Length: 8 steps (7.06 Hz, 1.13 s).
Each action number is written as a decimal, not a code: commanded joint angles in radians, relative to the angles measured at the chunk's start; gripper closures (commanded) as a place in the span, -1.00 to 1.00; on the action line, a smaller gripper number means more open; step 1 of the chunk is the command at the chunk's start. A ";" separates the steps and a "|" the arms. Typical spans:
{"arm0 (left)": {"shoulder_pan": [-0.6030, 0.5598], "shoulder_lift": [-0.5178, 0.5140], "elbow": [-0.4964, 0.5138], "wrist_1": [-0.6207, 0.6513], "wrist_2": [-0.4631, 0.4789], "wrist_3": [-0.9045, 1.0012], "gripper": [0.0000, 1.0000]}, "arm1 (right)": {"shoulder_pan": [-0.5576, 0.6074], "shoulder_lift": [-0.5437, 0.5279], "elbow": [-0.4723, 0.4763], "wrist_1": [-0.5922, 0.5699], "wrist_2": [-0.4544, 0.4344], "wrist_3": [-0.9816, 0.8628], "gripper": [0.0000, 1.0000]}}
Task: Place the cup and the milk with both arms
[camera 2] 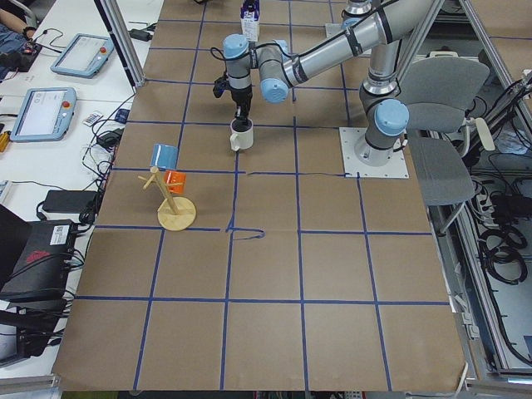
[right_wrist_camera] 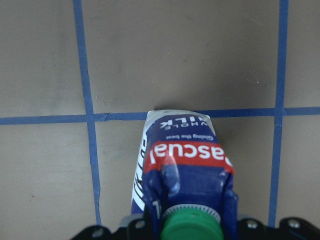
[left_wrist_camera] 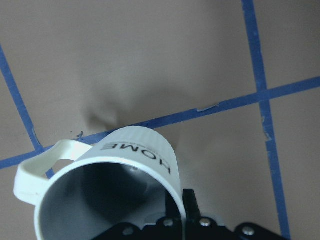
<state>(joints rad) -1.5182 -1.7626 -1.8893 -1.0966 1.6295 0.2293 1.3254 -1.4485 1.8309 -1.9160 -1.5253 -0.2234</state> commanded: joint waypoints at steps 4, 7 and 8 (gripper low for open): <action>-0.405 0.002 0.000 -0.028 -0.042 -0.500 1.00 | 0.159 -0.013 -0.127 0.163 0.051 0.012 0.35; -0.553 -0.030 0.015 -0.028 -0.091 -0.668 1.00 | 0.182 -0.015 -0.119 0.186 0.054 0.042 0.35; -0.553 -0.085 0.088 -0.020 -0.080 -0.668 1.00 | 0.185 -0.018 -0.119 0.186 0.054 0.064 0.35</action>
<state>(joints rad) -2.0598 -1.7985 -1.8614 -1.1270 1.5466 -0.4256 1.5067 -1.4644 1.7103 -1.7327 -1.4715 -0.1793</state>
